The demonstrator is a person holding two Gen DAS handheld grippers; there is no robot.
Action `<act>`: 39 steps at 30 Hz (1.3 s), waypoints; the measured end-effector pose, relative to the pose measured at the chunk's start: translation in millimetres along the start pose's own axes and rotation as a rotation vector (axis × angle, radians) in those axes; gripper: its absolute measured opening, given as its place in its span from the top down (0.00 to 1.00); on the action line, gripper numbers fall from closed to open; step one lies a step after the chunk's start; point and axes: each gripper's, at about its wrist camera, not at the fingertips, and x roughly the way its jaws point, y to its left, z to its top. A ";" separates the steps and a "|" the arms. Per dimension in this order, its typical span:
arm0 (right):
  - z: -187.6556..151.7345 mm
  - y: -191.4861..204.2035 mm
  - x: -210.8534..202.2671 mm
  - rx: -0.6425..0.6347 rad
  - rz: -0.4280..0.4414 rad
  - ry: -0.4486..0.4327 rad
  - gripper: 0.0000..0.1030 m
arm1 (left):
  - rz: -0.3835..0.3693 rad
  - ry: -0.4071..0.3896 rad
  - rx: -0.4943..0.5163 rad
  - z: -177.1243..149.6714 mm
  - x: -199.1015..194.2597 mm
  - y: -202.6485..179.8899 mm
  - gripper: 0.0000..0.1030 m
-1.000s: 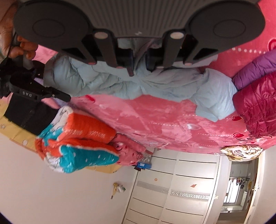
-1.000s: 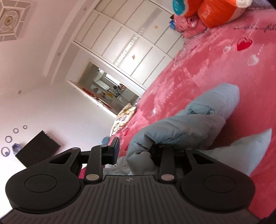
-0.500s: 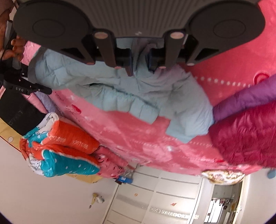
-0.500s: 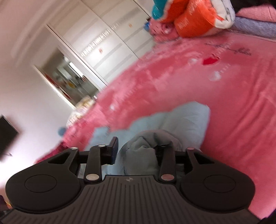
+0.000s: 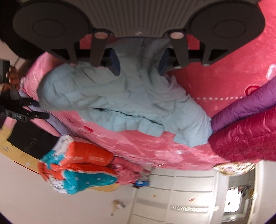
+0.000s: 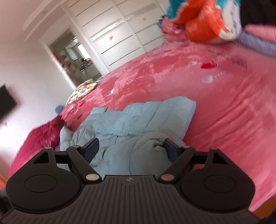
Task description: Fold large clothes
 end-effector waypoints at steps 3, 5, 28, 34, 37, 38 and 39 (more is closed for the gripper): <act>-3.2 -2.3 -10.3 -0.119 0.014 0.024 0.02 | -0.022 -0.004 0.057 -7.6 -7.0 -1.9 0.39; -6.5 -3.8 -15.7 -0.186 0.013 0.046 0.01 | -0.026 0.013 0.086 -13.0 -6.6 -3.5 0.35; -36.4 -7.5 41.3 -0.479 0.041 0.352 0.00 | 0.098 0.141 0.382 -49.4 71.8 -13.9 0.26; -52.5 18.5 74.4 -0.577 0.025 0.412 0.25 | 0.047 0.190 0.381 -43.3 85.6 -26.1 0.71; -52.4 32.7 82.8 -0.571 0.019 0.423 0.55 | -0.012 0.203 0.300 -32.3 82.3 -25.8 0.86; -51.0 38.6 83.2 -0.564 0.025 0.423 0.60 | -0.039 0.194 0.257 -26.8 78.7 -23.6 0.88; -47.9 44.2 82.4 -0.551 0.038 0.422 0.62 | -0.064 0.182 0.214 -21.6 74.7 -21.1 0.89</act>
